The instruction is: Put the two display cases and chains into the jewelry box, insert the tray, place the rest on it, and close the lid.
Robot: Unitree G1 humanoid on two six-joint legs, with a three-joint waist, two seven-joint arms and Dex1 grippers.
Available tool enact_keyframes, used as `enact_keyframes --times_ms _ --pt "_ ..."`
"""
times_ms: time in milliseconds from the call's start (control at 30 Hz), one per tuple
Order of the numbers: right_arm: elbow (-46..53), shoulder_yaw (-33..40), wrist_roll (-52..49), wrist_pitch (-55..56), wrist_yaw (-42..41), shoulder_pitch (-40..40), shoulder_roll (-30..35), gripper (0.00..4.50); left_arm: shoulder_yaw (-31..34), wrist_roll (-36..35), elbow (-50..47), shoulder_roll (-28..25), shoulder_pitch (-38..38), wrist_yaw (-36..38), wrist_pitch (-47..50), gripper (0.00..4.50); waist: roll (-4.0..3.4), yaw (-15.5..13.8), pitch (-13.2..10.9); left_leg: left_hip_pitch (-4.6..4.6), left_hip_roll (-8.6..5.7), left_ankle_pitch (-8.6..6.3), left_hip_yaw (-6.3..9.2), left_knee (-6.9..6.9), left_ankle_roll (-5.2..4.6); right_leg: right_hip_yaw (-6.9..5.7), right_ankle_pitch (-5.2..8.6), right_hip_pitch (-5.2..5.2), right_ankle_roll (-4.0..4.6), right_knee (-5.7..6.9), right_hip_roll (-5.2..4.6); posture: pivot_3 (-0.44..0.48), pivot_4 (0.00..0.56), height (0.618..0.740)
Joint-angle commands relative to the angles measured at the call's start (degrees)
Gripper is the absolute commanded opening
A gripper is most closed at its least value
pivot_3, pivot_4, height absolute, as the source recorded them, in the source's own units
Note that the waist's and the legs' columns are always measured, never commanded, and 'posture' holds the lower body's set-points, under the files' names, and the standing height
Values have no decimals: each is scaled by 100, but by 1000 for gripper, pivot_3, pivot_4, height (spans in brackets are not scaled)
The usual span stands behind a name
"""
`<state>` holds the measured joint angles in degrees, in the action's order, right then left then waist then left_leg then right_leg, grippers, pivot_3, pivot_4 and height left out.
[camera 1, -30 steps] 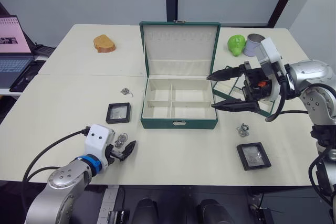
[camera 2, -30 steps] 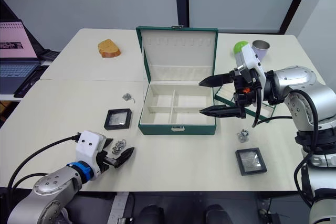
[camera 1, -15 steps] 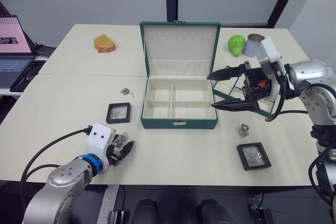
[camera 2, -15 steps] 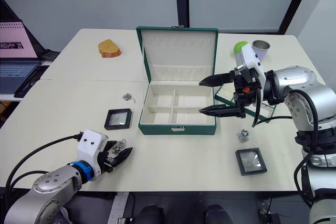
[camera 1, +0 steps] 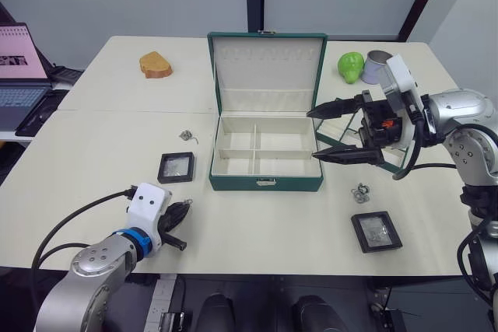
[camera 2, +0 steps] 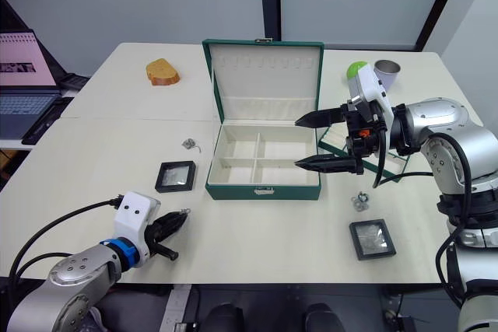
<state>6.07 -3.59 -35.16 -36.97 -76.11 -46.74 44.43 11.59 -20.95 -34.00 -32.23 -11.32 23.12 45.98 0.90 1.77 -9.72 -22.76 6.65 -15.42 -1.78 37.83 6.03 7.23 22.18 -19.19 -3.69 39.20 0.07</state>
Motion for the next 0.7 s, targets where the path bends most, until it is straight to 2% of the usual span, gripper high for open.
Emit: enact_keyframes --times_ms 33,233,467,600,700 --pt "99 148 -73 11 6 -67 13 4500 -55 65 192 91 -59 -53 -23 12 0 -2 0 0 0 0 0 0 0 0 0 0 0 0 0 0 150 740" --pt "101 184 -99 -15 6 -96 41 4500 403 -283 -85 202 27 4 -6 12 2 -3 -1 -2 0 0 1 0 0 0 0 1 0 -1 0 0 150 740" --pt "82 425 -458 -274 41 -361 1 4500 1050 -1131 -691 -74 177 301 414 12 6 2 -6 -8 1 0 1 0 0 0 0 -4 0 -7 0 0 150 740" --pt "-10 569 -608 -381 102 -546 -5 4500 1547 -2001 -1071 -337 686 316 840 12 10 -4 -9 -8 1 0 4 0 0 -3 0 -3 0 -8 0 0 150 740" --pt "-87 623 -608 -366 147 -606 -6 4500 1658 -2470 -1162 -441 1155 88 1119 12 10 -8 -9 -9 0 0 8 1 0 -7 -1 1 -1 -9 -1 0 150 740"
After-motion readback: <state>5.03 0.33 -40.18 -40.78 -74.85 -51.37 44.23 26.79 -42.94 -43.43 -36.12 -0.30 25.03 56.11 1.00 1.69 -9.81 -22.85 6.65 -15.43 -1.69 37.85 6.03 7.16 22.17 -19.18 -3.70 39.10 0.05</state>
